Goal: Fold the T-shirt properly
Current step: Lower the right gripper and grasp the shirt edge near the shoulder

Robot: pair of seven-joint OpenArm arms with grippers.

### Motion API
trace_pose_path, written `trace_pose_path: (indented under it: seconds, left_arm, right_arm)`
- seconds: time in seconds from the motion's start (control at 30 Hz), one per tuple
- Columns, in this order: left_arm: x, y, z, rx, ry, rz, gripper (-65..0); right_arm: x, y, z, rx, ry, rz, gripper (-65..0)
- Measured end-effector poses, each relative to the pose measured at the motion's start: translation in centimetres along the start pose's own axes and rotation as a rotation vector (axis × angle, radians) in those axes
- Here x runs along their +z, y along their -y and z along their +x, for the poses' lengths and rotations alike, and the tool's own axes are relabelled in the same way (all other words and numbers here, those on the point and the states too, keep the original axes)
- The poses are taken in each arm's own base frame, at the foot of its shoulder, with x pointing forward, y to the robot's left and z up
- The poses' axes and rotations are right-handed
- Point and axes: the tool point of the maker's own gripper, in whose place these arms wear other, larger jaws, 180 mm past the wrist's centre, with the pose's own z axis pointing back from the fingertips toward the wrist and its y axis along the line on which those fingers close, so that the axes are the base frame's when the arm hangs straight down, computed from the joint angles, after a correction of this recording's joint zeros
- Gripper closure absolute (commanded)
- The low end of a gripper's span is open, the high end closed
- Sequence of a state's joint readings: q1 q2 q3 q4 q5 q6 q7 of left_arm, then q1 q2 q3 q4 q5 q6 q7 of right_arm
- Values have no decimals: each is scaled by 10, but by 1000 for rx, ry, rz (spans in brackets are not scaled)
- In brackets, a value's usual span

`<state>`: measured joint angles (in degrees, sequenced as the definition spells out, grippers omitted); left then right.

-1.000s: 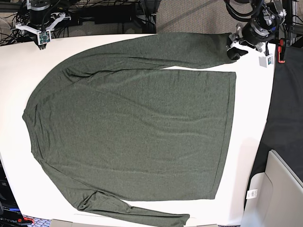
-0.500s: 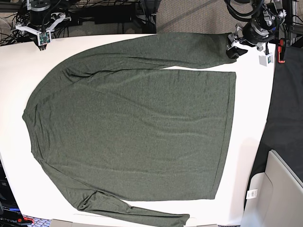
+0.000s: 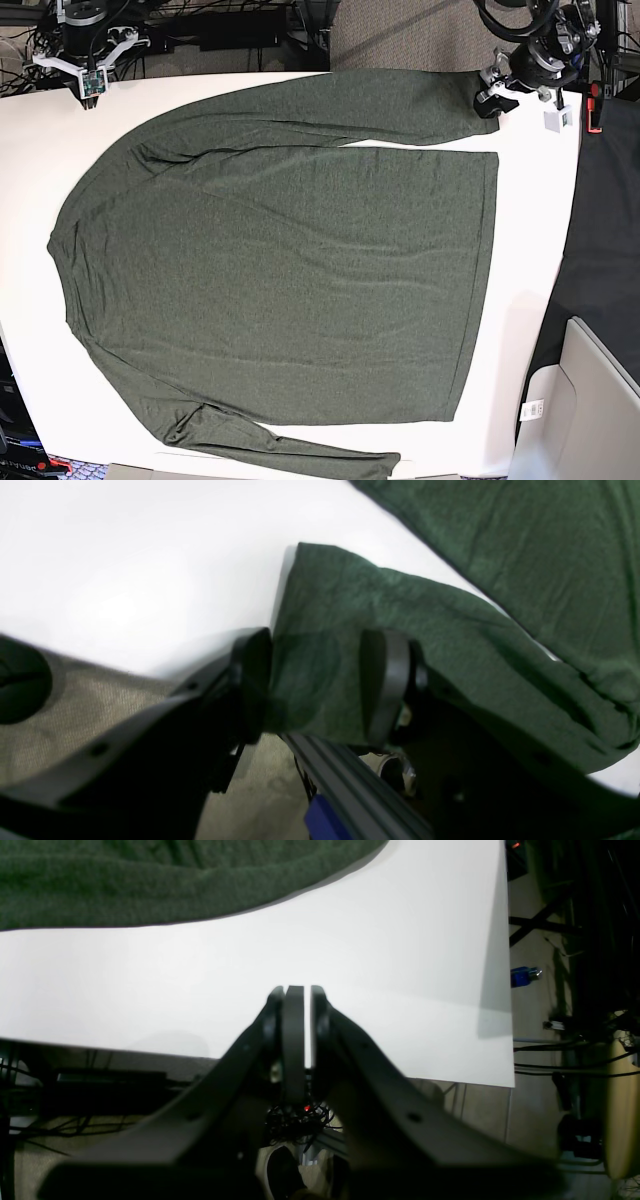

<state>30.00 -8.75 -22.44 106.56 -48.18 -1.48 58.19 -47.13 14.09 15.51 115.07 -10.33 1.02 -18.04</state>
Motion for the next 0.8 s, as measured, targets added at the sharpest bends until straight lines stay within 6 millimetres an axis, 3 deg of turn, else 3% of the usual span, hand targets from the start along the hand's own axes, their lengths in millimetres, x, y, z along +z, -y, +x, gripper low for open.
trace_pose_path:
  seconds: [0.23,0.57,0.8]
  left_arm:
    - [-10,25,-12,-41,-31,-62,-274]
    - [-13,31,-22,-45,-70,-78,0]
    - [-10,34,-20,-61,-73,-78,0]
  right_arm:
    - [0,0,0,0,0,0,0]
    - [-4,2,6,-6,16,-9,-2]
    - [-10,6,17,-17,46,-27,-11]
